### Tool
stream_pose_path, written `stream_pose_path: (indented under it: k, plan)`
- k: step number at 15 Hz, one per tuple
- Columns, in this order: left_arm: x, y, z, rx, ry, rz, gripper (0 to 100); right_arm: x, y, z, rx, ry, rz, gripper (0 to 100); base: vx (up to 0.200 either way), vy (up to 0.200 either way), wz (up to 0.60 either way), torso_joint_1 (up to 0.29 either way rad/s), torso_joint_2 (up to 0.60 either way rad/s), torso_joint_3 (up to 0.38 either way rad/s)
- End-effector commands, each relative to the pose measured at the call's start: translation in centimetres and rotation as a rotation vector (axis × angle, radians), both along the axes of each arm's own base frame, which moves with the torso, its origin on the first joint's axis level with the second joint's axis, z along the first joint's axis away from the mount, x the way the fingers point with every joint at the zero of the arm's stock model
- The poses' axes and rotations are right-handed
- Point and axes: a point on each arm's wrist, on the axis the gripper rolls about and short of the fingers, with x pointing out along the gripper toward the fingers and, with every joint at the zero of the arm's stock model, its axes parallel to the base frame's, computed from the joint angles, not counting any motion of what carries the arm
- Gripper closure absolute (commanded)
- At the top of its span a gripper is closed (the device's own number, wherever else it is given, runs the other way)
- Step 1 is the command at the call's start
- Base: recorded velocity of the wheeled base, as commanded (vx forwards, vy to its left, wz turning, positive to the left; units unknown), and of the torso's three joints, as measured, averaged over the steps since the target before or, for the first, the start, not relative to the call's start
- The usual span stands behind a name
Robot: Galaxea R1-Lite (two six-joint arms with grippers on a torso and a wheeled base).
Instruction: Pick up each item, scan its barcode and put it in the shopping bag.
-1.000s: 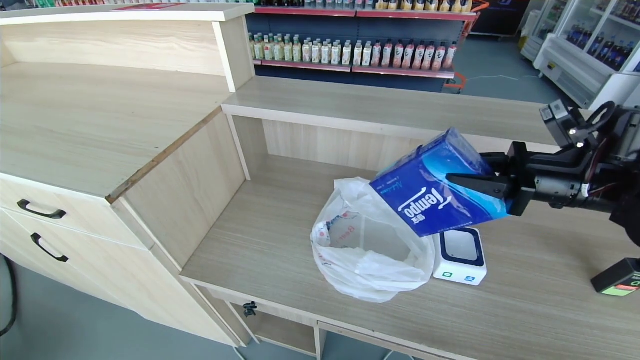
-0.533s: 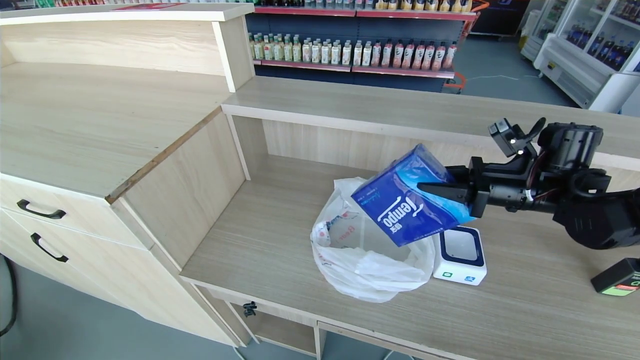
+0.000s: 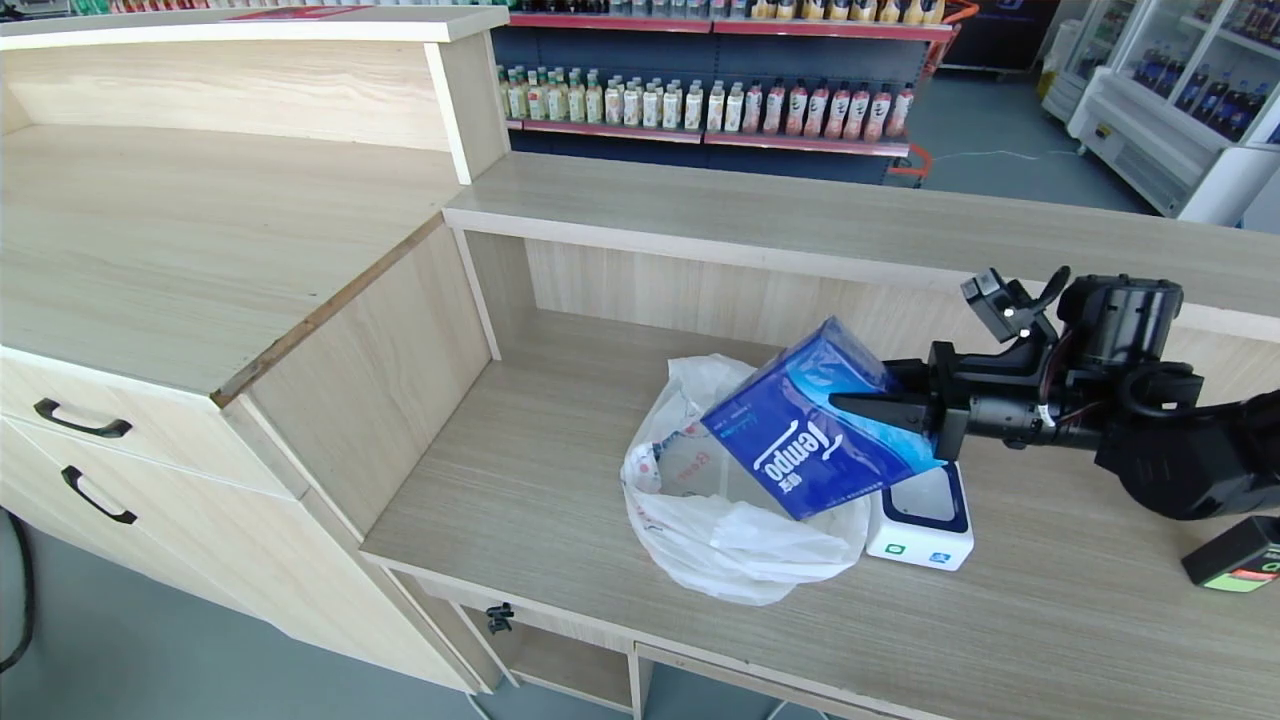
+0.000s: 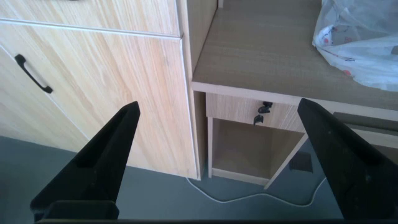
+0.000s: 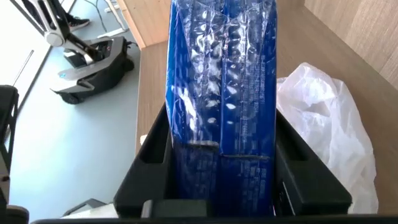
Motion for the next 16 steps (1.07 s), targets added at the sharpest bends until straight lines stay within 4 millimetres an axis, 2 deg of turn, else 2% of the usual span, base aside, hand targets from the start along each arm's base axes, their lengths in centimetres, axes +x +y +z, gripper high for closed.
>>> stream_pose_path:
  k: [1,7,9,13,16]
  plan:
    - [0.0,0.0,0.0,0.000,-0.001,0.000,0,-0.7,-0.1,0.0,-0.001,-0.016,0.006,100,0.000,0.000,0.00,0.000,0.00,0.000]
    - [0.0,0.0,0.0,0.000,-0.001,0.000,0,-1.6,-0.2,-1.2,-0.053,-0.193,0.088,100,0.000,0.000,0.00,0.000,0.00,0.000]
    - [0.0,0.0,0.0,0.000,-0.001,0.000,0,-2.0,-0.4,-0.5,-0.055,-0.217,0.078,100,0.000,0.000,0.00,0.000,0.00,0.000]
    - [0.0,0.0,0.0,0.000,-0.001,0.000,0,-3.5,-0.7,2.2,-0.065,-0.344,0.071,100,0.000,0.000,0.00,0.000,0.00,0.000]
    - [0.0,0.0,0.0,0.000,-0.001,0.001,0,-4.1,-0.9,3.1,-0.068,-0.382,0.064,100,0.000,0.000,0.00,0.000,0.00,0.000]
